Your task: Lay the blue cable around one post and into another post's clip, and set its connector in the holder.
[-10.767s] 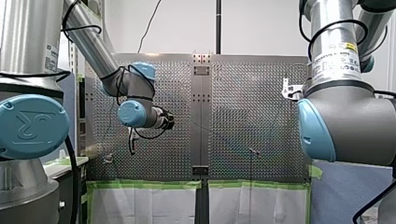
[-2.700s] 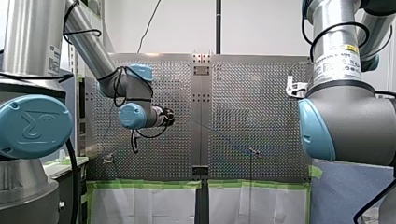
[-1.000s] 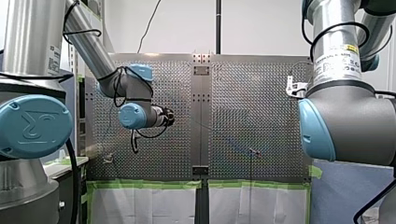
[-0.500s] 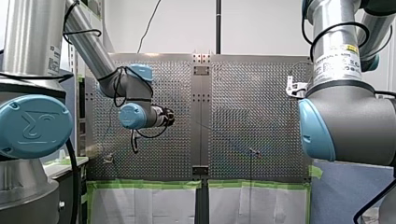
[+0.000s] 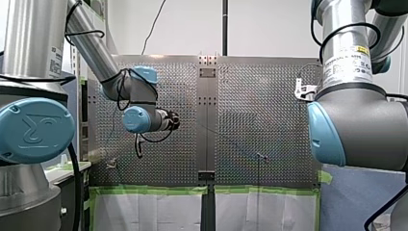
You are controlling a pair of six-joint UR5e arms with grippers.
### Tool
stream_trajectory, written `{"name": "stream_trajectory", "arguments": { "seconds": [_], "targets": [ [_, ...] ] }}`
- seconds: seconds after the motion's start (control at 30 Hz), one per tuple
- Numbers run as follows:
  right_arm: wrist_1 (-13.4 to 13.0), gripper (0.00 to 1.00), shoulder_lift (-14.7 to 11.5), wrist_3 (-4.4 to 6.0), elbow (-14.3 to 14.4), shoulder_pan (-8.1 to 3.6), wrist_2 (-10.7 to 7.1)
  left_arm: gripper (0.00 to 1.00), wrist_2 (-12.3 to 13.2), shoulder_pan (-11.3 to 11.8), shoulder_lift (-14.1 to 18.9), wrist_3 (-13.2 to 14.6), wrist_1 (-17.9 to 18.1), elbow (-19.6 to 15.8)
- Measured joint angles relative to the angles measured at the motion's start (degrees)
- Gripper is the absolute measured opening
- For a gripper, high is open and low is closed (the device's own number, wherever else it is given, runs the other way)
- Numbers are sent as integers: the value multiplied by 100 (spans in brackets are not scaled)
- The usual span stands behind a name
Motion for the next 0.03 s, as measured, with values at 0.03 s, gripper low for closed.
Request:
{"name": "stream_trajectory", "arguments": {
  "seconds": [0.03],
  "targets": [
    [0, 100, 0, 0, 0, 0, 0, 100, 0, 0, 0, 0, 0, 0]
  ]
}}
